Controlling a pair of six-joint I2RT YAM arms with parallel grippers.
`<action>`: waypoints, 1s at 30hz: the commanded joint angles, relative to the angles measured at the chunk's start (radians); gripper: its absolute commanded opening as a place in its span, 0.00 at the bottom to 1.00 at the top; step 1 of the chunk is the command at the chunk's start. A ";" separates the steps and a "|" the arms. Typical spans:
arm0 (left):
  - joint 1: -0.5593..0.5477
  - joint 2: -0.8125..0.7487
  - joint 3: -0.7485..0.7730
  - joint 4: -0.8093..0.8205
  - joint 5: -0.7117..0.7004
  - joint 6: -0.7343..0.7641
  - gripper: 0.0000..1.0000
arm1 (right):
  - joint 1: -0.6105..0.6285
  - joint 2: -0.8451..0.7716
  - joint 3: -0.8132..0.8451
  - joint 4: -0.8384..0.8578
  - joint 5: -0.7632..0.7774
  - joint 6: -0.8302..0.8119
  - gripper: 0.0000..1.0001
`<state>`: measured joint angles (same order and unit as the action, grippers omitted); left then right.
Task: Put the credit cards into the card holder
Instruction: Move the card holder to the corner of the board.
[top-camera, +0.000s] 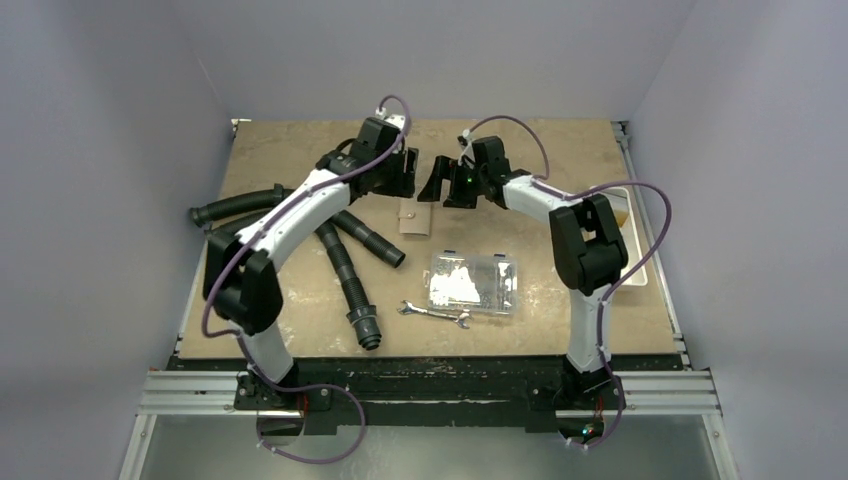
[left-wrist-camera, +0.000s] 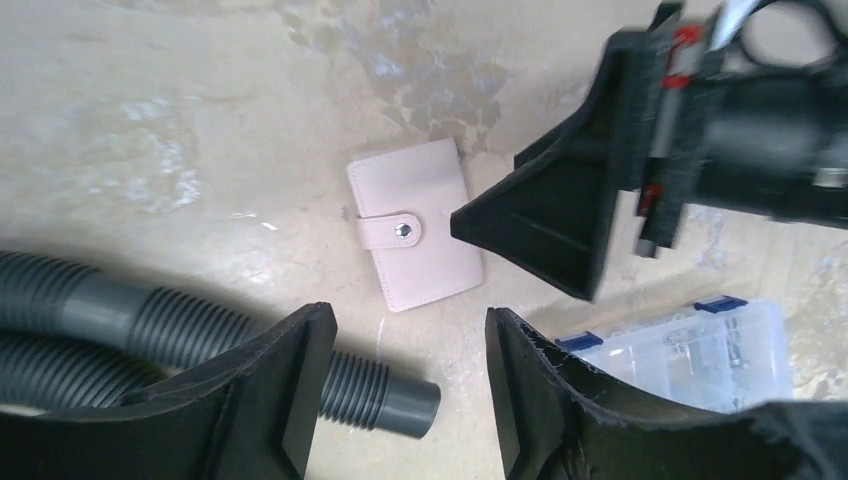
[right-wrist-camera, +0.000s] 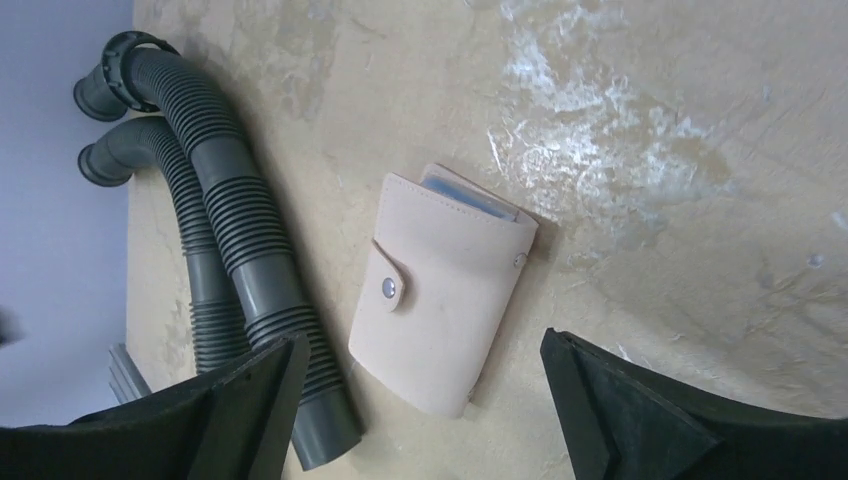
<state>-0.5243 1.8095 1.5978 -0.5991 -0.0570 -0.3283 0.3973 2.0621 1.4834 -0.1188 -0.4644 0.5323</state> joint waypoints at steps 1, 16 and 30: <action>0.007 -0.143 -0.071 0.088 -0.086 0.016 0.61 | 0.016 -0.004 -0.091 0.199 -0.013 0.102 0.99; 0.008 -0.257 -0.147 0.174 -0.112 -0.024 0.62 | 0.155 0.093 -0.120 0.318 0.291 0.256 0.66; 0.024 0.062 -0.039 0.036 -0.054 -0.078 0.61 | 0.054 -0.030 -0.116 0.352 0.276 0.314 0.86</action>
<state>-0.4625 1.7496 1.4933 -0.4946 -0.1345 -0.3813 0.5758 2.2116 1.4307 0.3073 -0.1665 0.9405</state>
